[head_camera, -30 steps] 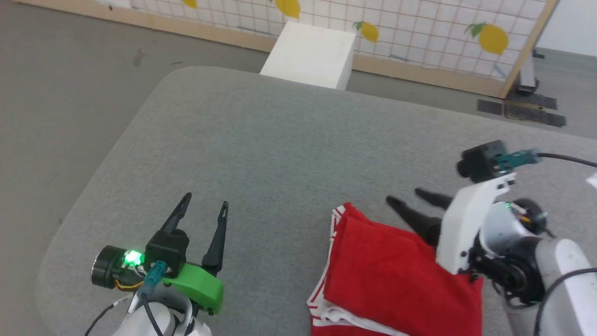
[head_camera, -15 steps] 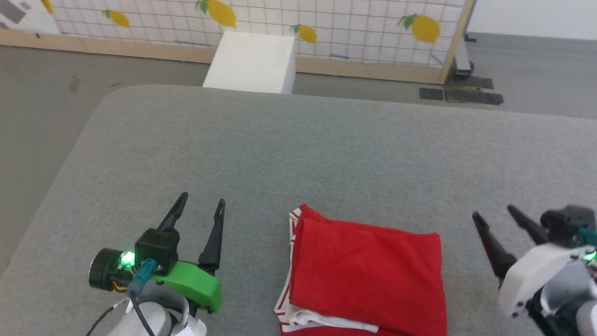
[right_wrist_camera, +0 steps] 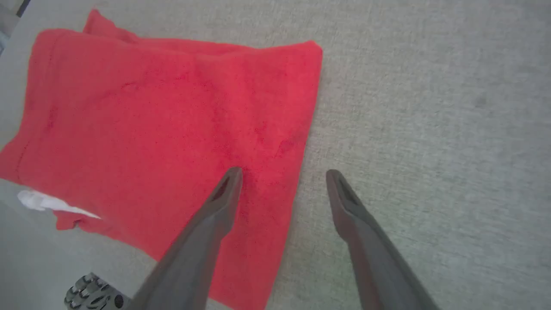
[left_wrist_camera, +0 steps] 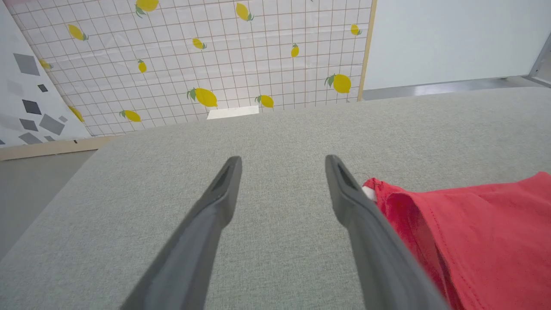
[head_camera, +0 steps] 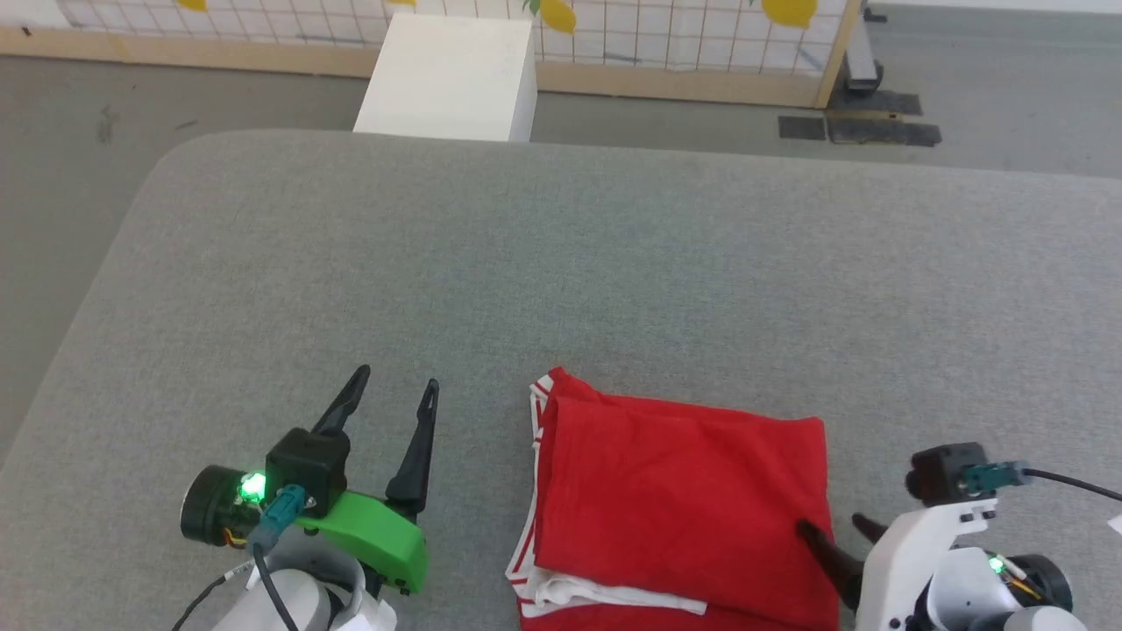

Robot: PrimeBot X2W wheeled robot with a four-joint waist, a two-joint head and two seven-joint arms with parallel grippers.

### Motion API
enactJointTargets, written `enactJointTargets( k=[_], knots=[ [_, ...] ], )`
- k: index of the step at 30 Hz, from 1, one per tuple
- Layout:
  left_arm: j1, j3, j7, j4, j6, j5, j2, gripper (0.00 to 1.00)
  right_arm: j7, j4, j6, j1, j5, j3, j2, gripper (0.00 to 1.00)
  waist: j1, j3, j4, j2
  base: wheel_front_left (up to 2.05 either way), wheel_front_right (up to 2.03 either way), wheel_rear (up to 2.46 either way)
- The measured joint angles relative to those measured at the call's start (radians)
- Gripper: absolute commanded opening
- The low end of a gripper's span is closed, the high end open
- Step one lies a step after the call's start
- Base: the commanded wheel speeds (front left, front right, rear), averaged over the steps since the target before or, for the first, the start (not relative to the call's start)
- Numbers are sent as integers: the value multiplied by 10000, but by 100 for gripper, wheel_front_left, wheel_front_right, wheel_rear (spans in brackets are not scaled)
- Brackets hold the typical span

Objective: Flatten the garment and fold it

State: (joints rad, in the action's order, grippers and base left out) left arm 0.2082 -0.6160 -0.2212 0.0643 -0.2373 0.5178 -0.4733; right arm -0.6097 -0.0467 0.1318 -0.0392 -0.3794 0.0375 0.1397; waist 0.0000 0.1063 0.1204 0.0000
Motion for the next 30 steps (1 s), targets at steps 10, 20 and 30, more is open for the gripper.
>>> enactJointTargets(
  k=[10, 20, 30],
  knots=[
    [134, -121, -4, 42, 6, -42, 25, 100, -1003, -408, 0, 344, 217, -100, -499, 100, 0, 491, 364, 0, 0, 0, 0],
    [345, -180, -8, 240, 46, -61, 82, 100, -1204, -378, -2, 500, 391, 504, -196, 0, 0, 594, 582, 0, 0, 0, 0],
    [291, -443, 12, 288, 205, 52, 328, 100, -1103, 33, 2, 1666, 322, 2692, 2142, 0, 0, 121, 91, 0, 0, 0, 0]
  ],
)
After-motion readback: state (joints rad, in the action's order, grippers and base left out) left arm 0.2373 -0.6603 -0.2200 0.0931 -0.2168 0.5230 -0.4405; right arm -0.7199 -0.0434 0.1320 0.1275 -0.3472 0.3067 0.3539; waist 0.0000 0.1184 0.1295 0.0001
